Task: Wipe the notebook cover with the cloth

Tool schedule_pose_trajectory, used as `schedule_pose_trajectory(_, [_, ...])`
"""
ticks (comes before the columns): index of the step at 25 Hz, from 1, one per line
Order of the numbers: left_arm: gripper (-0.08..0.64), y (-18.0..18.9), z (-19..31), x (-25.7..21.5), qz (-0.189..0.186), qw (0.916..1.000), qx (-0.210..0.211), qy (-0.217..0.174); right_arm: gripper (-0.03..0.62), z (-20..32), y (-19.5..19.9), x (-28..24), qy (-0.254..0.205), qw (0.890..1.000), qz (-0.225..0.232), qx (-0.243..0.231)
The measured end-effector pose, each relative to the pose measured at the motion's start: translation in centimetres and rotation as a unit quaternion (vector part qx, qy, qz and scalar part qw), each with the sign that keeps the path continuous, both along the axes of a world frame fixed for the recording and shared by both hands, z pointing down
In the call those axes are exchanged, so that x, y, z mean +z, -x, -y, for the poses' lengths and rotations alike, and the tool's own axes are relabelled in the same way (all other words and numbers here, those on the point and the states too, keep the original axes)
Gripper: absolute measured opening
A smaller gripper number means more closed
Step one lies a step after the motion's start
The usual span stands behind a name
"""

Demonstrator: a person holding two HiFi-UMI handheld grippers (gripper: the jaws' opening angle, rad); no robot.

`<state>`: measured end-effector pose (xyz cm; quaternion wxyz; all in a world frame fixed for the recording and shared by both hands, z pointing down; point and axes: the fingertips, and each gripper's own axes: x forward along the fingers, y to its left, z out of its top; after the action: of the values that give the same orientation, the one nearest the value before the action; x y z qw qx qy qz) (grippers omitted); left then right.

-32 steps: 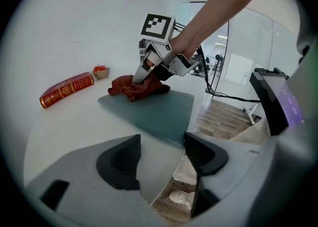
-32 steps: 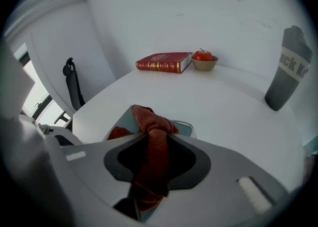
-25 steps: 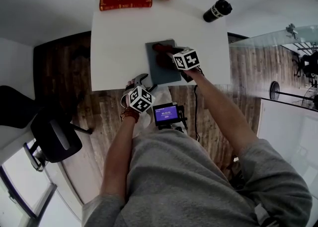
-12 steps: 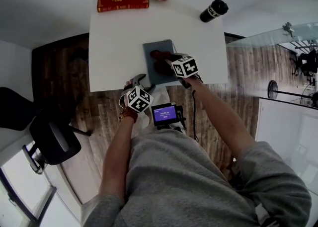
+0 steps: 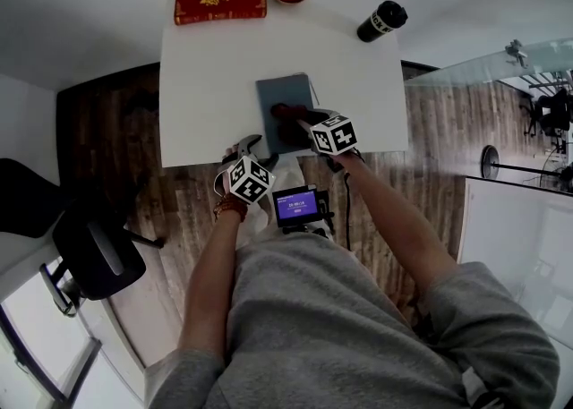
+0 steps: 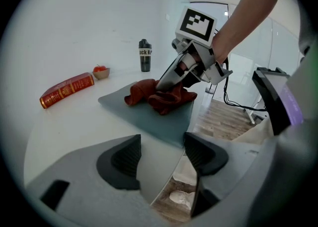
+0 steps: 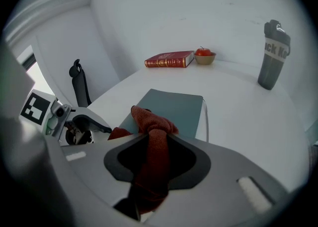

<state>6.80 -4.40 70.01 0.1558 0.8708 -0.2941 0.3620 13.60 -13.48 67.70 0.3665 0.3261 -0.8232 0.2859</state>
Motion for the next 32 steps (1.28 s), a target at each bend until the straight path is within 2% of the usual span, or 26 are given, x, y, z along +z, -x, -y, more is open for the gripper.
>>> schedule_pose_trajectory(12, [0.284,-0.1,-0.1,-0.1,-0.001,1.0,0.0,0.002,0.121,-2.9,-0.6,-0.1,0.002,1.0,0.006,-0.005])
schedule_pose_trajectory(19, [0.282,0.0,-0.1,-0.1,-0.001,1.0,0.0,0.003,0.121,-4.1,-0.9,-0.2,0.001,1.0,0.013,0.009])
schedule_pose_trajectory(25, [0.281,0.0,-0.1,-0.1,-0.002,1.0,0.001,0.004,0.122,-4.8,-1.2,-0.4,-0.018,1.0,0.016,0.015])
schedule_pose_trajectory(32, [0.279,0.0,-0.2,-0.2,-0.002,1.0,0.001,0.004,0.129,-5.2,-1.5,-0.7,-0.043,0.999,0.006,-0.009])
